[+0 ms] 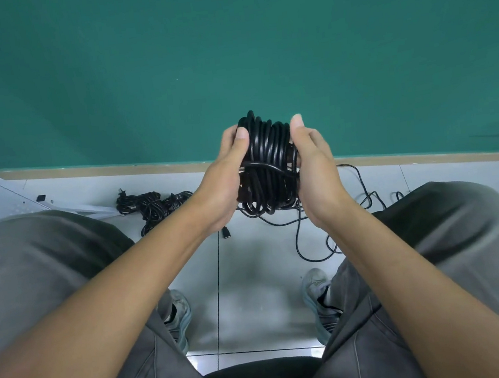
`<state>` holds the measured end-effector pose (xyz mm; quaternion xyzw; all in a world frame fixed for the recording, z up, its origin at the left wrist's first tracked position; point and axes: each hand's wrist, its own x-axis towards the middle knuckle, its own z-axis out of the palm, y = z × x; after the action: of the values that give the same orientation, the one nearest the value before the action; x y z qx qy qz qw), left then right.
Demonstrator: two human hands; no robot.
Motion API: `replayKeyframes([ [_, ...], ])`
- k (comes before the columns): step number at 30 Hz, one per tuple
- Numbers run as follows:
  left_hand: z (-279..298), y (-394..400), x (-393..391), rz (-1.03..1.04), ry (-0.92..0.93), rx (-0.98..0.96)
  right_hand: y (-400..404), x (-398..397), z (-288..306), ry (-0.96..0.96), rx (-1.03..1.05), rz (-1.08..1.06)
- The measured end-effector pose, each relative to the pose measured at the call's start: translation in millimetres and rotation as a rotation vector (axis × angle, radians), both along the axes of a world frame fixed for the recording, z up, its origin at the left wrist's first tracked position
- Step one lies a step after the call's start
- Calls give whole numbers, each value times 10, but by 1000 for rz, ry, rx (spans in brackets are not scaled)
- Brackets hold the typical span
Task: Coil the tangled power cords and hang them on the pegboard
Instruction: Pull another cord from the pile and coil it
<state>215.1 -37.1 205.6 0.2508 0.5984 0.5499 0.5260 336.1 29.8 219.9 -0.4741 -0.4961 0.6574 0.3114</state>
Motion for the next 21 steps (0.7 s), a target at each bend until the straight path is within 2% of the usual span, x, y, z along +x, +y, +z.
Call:
replayKeyframes([
  [5,48,-21,22,18,-186,82,-11,5,44,-6,12,93],
  [9,30,11,75,116,-174,51,-36,-27,-13,-5,33,102],
  [13,72,43,78,256,-252,3,-110,-74,-93,-6,83,64],
  [21,91,46,37,184,-192,-24,-106,-93,-122,13,63,80],
])
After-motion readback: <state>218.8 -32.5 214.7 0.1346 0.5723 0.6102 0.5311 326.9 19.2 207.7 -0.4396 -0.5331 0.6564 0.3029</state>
